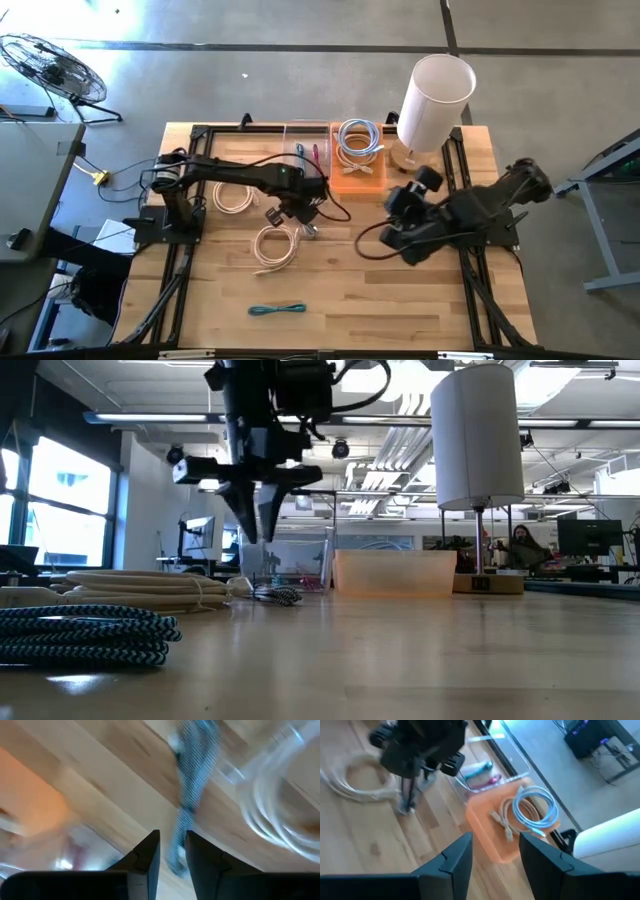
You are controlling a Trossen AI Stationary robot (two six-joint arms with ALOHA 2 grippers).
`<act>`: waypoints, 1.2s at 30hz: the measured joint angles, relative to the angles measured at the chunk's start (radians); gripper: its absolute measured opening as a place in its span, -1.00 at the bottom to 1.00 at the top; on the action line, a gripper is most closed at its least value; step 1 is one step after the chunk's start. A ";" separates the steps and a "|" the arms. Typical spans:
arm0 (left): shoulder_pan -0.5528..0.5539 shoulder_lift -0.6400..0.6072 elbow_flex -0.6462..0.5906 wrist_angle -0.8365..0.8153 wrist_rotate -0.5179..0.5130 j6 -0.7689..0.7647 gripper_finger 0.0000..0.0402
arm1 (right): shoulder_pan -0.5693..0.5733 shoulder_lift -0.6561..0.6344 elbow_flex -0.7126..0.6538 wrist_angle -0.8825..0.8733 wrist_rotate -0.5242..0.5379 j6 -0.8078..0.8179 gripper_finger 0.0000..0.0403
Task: Pick & Place USB Port
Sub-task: Put the white charger cable into the transparent bin
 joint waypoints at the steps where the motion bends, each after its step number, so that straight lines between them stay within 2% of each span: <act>1: 0.004 0.004 0.001 0.007 0.001 -0.002 -0.56 | 0.012 -0.018 0.000 0.002 0.007 0.004 -0.24; 4: 0.027 0.011 0.003 0.003 0.016 0.000 -0.56 | 0.030 -0.062 0.000 0.002 0.035 0.037 -0.24; 9: 0.047 0.011 0.003 -0.021 0.108 0.002 -0.56 | 0.053 -0.116 0.000 0.004 0.058 0.051 -0.24; 19: 0.044 0.051 0.001 -0.063 0.130 -0.054 -0.56 | 0.059 -0.117 0.001 0.005 0.067 0.021 -0.24; 36: 0.043 0.155 0.008 0.041 0.111 -0.098 -0.56 | 0.058 -0.116 0.001 0.002 0.041 0.017 -0.24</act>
